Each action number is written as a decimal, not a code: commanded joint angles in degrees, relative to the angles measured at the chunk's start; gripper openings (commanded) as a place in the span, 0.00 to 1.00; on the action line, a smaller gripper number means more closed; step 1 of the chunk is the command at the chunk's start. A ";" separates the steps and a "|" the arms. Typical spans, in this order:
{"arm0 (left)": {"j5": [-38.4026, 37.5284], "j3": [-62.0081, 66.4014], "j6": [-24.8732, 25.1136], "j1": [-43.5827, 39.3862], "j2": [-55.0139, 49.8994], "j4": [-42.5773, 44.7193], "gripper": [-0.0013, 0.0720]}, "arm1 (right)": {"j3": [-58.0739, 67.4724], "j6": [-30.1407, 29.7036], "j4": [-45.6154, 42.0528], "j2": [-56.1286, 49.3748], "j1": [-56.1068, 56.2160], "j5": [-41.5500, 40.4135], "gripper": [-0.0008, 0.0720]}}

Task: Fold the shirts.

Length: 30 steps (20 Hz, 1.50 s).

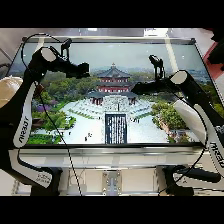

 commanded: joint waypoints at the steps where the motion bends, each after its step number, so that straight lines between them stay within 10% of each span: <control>1: 0.02 0.07 0.00 0.00 0.02 0.00 0.03 | 0.00 -0.02 0.00 -0.02 0.04 0.02 0.48; 30: 2.64 0.07 0.00 0.00 -0.02 -0.37 0.03 | 0.00 -0.02 -0.02 -0.02 0.07 -3.54 0.48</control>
